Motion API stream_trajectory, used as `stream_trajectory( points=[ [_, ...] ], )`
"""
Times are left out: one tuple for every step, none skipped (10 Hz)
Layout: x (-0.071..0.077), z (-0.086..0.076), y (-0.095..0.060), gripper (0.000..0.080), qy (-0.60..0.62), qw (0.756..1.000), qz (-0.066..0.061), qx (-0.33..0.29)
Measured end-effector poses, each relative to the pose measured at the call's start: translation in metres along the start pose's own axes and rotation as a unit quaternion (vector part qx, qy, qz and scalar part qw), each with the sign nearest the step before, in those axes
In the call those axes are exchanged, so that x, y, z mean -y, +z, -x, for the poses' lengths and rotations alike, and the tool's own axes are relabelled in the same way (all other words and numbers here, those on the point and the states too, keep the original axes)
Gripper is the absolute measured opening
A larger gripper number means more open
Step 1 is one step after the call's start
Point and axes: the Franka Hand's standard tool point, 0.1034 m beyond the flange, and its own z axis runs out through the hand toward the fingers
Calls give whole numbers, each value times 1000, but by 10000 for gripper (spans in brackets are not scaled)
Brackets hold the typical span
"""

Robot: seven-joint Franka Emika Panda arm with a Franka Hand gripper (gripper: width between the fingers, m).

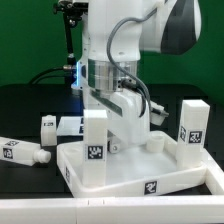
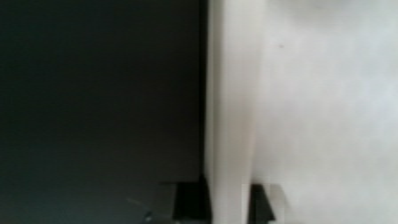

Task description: Assemble desk

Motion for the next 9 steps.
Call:
stream_trajectory(
  points=[
    [-4,-5,0,48,-18,1000,1,-4],
    [-5,-6,1,51,-36,999,2,-4],
    [-8,-10,1,51,-64,998,4,-5],
    [-9,-12,0,51,-107,994,11,0],
    [-12,-18,-4,54,-156,987,30,16],
    [-11,-22,-11,54,-202,978,36,19],
    [-6,-23,-17,54,-256,966,33,15],
    [0,-21,-19,54,-323,946,32,13],
    [-1,-21,-18,54,-346,938,33,15]
  ],
)
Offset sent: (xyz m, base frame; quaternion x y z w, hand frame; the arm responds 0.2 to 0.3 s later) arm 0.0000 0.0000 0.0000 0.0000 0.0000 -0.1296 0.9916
